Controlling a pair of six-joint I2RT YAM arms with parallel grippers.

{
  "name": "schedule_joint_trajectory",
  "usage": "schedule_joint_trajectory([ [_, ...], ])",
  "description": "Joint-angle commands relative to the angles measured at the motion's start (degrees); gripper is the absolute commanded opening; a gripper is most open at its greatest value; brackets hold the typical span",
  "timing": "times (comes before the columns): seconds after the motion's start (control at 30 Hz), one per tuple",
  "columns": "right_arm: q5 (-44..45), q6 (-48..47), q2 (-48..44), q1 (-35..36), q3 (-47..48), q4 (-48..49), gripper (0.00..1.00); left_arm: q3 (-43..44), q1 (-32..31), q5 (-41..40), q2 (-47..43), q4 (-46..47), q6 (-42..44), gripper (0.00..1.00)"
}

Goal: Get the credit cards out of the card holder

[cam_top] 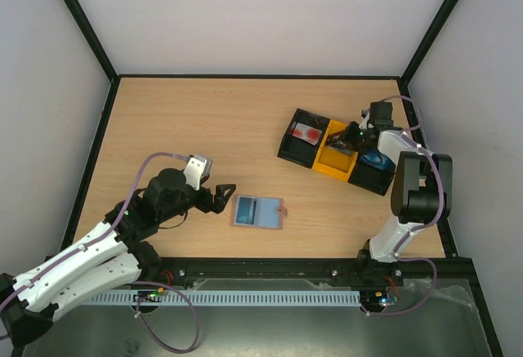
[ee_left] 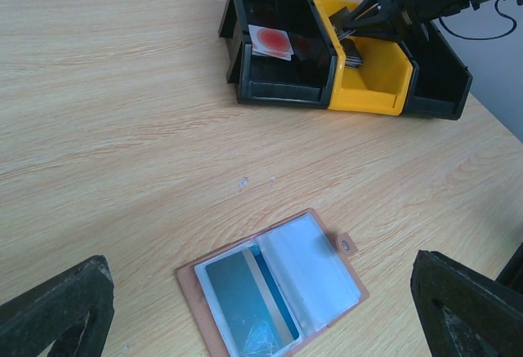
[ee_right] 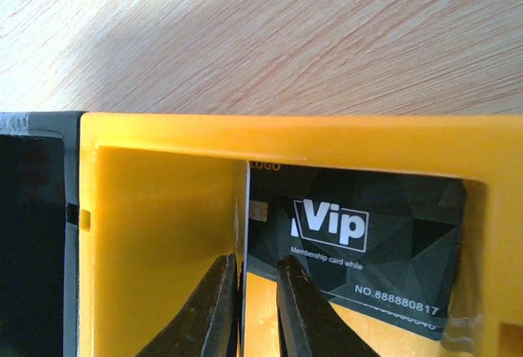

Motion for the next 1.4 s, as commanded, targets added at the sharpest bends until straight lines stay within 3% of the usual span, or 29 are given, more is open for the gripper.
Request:
schedule_joint_trajectory([
  [0.0, 3.5, 1.8, -2.3, -0.3, 0.0, 0.6, 0.15, -0.5, -0.1, -0.7, 0.2, 0.1, 0.1, 1.00],
  [0.33, 11.7, 2.5, -7.4, -0.3, 0.5, -3.8, 0.15, -0.6, -0.1, -1.1, 0.7, 0.2, -0.2, 1.00],
  [0.63, 9.1, 3.8, -10.8, 1.9, -0.9, -1.4, 0.12, -0.6, -0.1, -1.6, 1.0, 0.3, -0.2, 1.00],
  [0.83, 8.7, 4.9, -8.4, 4.2, -1.5, 1.0, 0.02, -0.5, -0.1, -1.6, 1.4, 0.1, -0.3, 1.00],
  [1.0, 10.3, 4.1, -4.7, 5.3, -1.3, 0.3, 0.02, -0.5, -0.1, -1.6, 1.6, 0.1, -0.2, 1.00],
  [1.2, 20.0, 2.4, -2.6, 5.3, -1.8, -1.5, 0.02, -0.4, -0.1, -1.9, 2.0, -0.1, -0.3, 1.00],
  [1.37, 22.9, 1.4, -1.1, 5.3, -1.7, -2.0, 0.02, -0.4, -0.1, -1.5, 2.8, 0.0, -0.3, 1.00],
])
